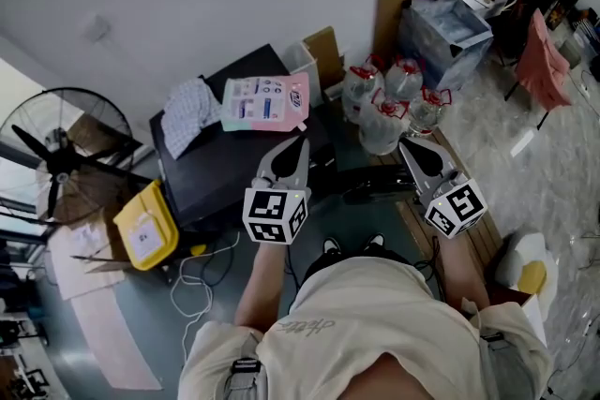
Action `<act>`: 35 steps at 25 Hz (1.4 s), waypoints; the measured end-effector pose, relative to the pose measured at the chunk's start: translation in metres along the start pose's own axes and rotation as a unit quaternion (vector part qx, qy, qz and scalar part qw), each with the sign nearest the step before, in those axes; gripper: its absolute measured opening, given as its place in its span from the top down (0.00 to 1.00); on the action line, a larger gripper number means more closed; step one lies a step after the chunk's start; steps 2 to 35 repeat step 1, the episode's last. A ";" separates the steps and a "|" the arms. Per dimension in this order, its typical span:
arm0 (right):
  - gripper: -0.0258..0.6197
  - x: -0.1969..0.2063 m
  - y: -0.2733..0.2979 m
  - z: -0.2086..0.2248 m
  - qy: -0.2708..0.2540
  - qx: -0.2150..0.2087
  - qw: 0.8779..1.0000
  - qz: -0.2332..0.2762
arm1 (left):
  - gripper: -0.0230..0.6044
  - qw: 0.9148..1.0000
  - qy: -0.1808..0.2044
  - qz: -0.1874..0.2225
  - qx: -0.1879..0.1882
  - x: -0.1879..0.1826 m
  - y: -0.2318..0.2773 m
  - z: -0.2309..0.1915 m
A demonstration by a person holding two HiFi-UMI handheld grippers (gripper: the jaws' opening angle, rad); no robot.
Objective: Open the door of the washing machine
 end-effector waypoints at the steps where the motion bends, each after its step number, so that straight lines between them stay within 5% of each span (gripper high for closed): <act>1: 0.96 0.001 0.001 -0.002 0.001 0.001 1.000 0.000 | 0.93 1.000 0.000 0.000 0.000 0.000 -0.001 -0.002; 35: 0.96 0.001 0.001 -0.002 0.001 0.001 1.000 0.000 | 0.93 1.000 0.000 0.000 0.000 0.000 -0.001 -0.002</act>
Point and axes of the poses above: the fingertips, and each gripper's own axes: y forward along the fingers, z to its right, x out of its underside, the point moved 1 cm from there along -y, backward along the fingers, and after that the axes turned 9 degrees about -y, right-handed, at the moved point
